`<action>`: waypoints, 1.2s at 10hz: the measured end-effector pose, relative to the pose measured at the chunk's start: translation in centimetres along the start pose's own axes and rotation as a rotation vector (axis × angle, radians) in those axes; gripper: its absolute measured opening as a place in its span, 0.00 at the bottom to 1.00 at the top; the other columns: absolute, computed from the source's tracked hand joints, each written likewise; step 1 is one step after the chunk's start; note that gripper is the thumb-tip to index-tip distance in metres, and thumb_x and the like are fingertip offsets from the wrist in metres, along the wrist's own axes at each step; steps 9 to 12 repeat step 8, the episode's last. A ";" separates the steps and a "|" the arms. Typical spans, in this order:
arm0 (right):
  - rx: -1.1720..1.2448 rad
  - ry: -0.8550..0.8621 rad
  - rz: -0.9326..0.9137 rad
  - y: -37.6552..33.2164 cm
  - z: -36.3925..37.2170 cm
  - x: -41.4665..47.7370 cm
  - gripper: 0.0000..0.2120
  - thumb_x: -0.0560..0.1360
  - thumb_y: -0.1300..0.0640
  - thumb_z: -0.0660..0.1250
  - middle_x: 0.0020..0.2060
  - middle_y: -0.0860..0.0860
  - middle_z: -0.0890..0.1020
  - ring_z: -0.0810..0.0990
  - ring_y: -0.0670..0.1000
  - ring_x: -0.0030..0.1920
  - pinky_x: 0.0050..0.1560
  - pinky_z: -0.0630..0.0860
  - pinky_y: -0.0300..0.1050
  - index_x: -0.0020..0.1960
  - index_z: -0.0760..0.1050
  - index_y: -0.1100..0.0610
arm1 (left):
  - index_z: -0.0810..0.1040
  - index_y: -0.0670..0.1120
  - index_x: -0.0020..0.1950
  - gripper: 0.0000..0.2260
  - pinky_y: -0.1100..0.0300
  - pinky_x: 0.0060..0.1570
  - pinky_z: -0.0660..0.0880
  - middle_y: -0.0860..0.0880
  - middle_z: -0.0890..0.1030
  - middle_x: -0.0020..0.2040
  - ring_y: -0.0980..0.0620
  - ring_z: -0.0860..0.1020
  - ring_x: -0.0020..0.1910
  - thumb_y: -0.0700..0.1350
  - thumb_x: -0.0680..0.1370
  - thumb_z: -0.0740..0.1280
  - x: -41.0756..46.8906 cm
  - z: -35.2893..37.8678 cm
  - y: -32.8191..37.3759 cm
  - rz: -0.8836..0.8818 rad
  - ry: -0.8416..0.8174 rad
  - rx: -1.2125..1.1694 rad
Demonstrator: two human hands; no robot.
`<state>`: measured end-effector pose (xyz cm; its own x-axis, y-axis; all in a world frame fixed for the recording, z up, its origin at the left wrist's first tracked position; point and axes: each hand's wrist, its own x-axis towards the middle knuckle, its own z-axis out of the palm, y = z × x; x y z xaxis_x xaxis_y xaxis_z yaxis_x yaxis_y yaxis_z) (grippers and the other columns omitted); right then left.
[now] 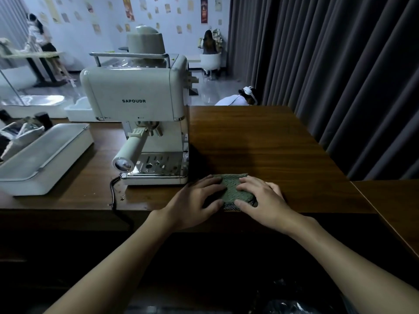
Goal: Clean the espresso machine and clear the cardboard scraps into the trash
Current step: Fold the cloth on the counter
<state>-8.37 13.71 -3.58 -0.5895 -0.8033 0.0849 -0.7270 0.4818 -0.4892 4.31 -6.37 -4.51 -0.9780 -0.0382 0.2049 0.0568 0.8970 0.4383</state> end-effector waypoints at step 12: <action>0.010 0.076 0.093 0.9 -3.1 -0.2 0.21 0.78 0.37 0.60 0.72 0.41 0.67 0.58 0.42 0.75 0.74 0.49 0.56 0.67 0.70 0.43 | 0.72 0.56 0.71 0.22 0.45 0.72 0.64 0.54 0.66 0.76 0.54 0.59 0.77 0.63 0.80 0.58 3.8 -2.3 2.3 -0.006 -0.022 0.121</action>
